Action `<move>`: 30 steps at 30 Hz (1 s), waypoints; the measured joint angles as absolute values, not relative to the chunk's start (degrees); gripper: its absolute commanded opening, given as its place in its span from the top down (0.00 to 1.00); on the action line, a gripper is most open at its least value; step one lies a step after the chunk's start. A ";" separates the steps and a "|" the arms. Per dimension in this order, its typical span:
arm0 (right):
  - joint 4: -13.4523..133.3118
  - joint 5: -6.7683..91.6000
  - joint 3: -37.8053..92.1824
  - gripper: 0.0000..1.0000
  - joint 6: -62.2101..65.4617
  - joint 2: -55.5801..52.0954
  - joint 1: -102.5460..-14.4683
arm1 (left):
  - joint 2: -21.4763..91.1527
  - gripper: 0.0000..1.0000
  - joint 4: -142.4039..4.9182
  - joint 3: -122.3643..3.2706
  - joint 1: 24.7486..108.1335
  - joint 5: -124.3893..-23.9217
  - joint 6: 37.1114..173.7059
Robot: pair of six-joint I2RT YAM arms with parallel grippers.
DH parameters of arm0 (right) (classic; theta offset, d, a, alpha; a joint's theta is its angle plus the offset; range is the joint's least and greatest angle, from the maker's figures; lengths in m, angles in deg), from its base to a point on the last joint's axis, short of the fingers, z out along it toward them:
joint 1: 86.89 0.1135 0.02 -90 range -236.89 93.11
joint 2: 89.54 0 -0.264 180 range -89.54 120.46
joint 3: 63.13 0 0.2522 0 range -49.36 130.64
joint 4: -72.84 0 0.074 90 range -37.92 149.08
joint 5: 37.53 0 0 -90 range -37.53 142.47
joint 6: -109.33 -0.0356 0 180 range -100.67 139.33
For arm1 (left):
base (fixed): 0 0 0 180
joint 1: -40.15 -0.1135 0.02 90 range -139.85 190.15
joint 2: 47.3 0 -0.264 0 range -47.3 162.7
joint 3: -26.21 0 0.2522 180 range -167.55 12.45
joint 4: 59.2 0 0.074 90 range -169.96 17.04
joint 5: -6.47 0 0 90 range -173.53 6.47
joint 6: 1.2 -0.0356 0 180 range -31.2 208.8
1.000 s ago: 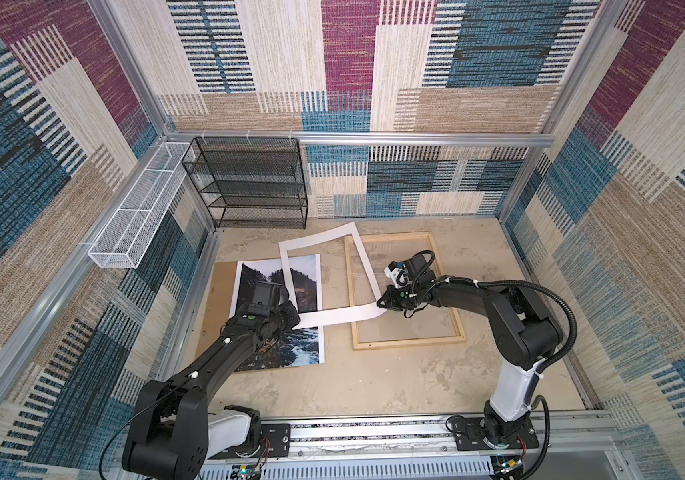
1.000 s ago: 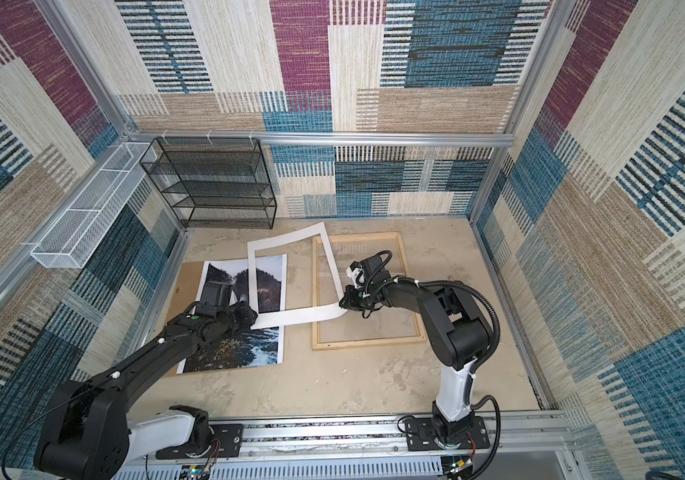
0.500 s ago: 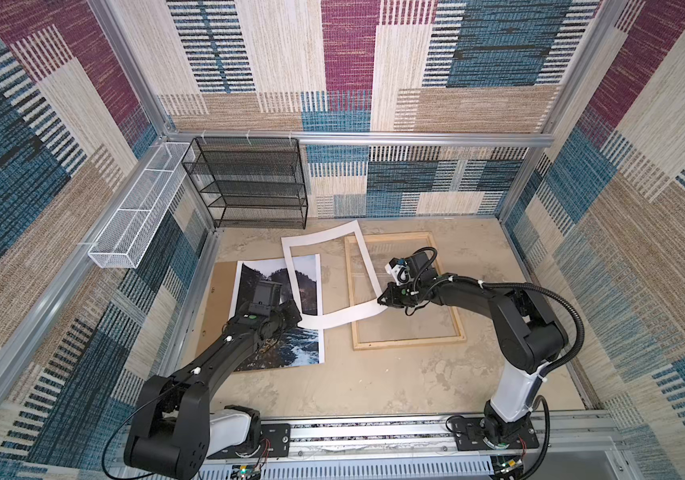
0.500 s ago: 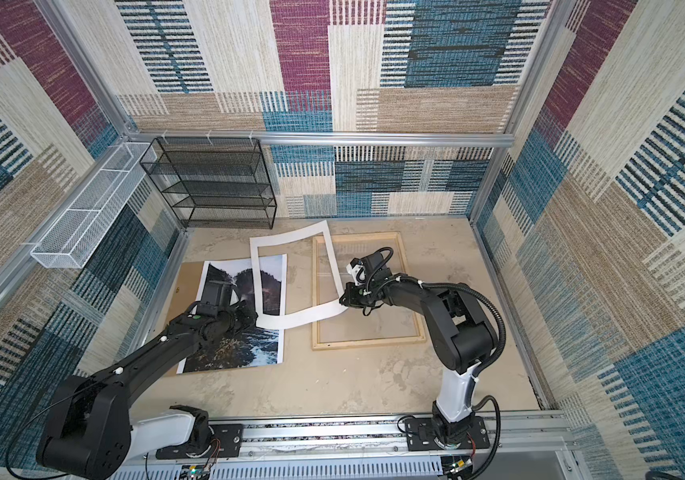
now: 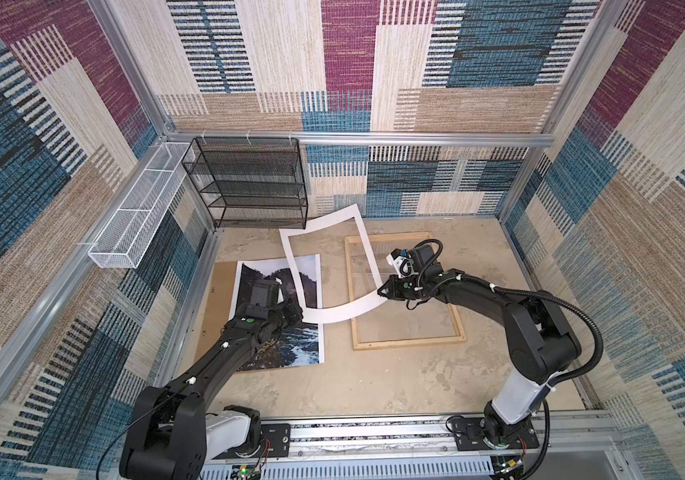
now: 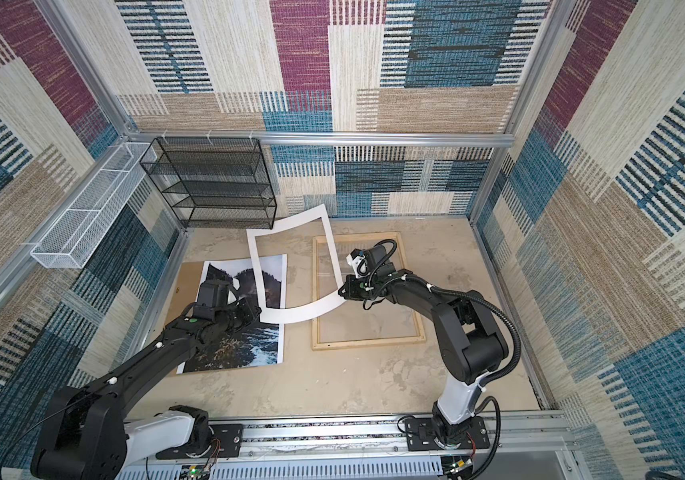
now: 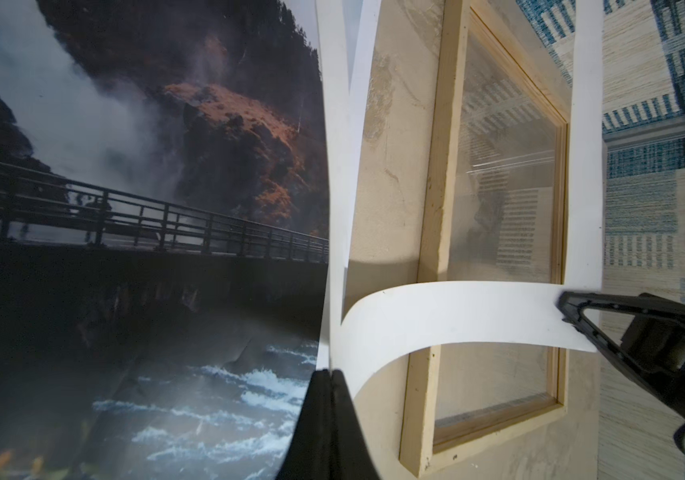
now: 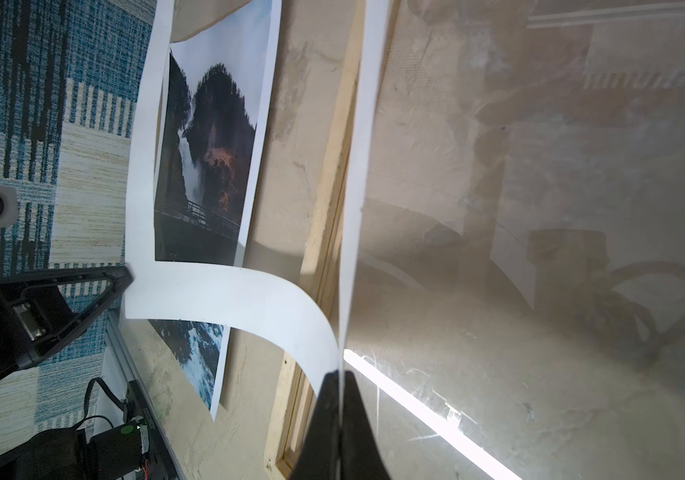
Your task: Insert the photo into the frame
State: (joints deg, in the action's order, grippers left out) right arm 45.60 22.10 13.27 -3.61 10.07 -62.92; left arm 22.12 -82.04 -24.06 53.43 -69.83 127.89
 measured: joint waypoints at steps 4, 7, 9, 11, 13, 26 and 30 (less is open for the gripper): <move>44.75 22.38 12.41 1.00 -3.66 8.54 -63.75 | 23.92 1.00 -80.27 -23.91 53.54 -68.92 128.09; 44.27 22.54 11.12 1.00 -4.01 7.32 -64.67 | 25.29 1.00 -78.28 -23.32 54.06 -67.78 129.18; 44.07 22.60 10.36 1.00 -4.03 6.49 -65.26 | 26.17 1.00 -77.17 -23.07 54.43 -66.95 129.38; 43.79 22.71 9.57 1.00 -4.03 5.55 -65.70 | 26.89 1.00 -75.92 -23.07 54.98 -66.64 129.60; 43.40 22.71 8.72 1.00 -4.03 4.50 -66.42 | 27.48 1.00 -75.09 -23.14 55.57 -66.47 129.77; 37.15 22.56 4.50 1.00 -3.11 -2.35 -72.28 | 33.05 1.00 -70.81 -26.07 63.02 -66.31 132.79; 34.30 23.23 3.76 1.00 -1.82 -5.45 -74.70 | 35.46 1.00 -68.95 -27.12 65.87 -66.64 134.14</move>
State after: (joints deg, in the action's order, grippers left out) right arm 34.30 23.23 3.76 -1.82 -5.45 -74.70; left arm 35.46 -68.95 -27.12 65.87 -66.64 134.14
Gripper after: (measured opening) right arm 0.052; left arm 0.062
